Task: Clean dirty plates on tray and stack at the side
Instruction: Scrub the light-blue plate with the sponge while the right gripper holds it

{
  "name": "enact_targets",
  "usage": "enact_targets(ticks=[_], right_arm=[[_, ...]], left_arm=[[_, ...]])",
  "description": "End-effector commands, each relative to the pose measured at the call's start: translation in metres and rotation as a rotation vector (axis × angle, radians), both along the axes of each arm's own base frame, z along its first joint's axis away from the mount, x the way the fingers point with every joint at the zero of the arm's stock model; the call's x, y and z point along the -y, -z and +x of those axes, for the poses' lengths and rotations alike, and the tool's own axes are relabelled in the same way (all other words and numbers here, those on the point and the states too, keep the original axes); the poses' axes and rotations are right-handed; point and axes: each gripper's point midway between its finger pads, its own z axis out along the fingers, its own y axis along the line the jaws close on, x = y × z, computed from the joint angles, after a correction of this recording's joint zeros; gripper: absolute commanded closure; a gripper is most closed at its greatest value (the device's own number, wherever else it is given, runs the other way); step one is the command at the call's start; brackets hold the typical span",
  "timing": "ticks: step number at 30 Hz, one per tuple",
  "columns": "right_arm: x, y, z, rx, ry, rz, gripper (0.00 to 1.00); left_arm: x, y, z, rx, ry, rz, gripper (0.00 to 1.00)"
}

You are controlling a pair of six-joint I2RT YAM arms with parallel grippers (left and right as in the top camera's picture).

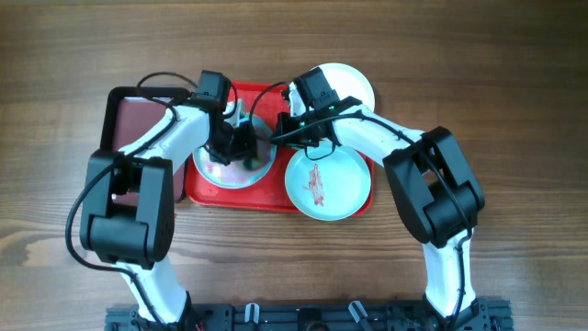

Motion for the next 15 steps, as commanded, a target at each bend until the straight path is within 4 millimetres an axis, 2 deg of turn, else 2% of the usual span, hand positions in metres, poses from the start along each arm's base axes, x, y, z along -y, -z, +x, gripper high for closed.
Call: enact_targets(ticks=[1, 3, 5, 7, 9, 12, 15], right_arm=[[0.008, 0.021, -0.002, -0.044, 0.037, -0.043, 0.95], [0.008, 0.021, -0.002, -0.044, 0.037, -0.043, 0.96], [0.008, 0.021, -0.002, -0.044, 0.037, -0.043, 0.96], [0.008, 0.021, -0.002, -0.044, 0.037, -0.043, 0.96], [0.008, 0.021, -0.001, -0.044, 0.037, -0.043, 0.96], [0.008, 0.021, -0.001, -0.043, 0.038, -0.042, 0.96], [0.008, 0.021, -0.001, -0.043, 0.038, -0.042, 0.96]], left_arm=[[-0.008, 0.035, 0.002, 0.020, 0.026, 0.082, 0.96], [-0.023, 0.039, 0.009, 0.048, 0.000, 0.173, 0.96], [-0.048, 0.042, 0.016, 0.064, -0.082, 0.310, 0.96], [-0.074, 0.041, 0.021, 0.084, -0.196, 0.447, 0.96], [-0.089, 0.037, 0.026, 0.110, -0.243, 0.530, 0.96], [-0.092, 0.033, 0.022, 0.096, -0.297, 0.534, 0.96], [-0.099, 0.032, 0.004, 0.023, -0.371, 0.567, 0.96]])
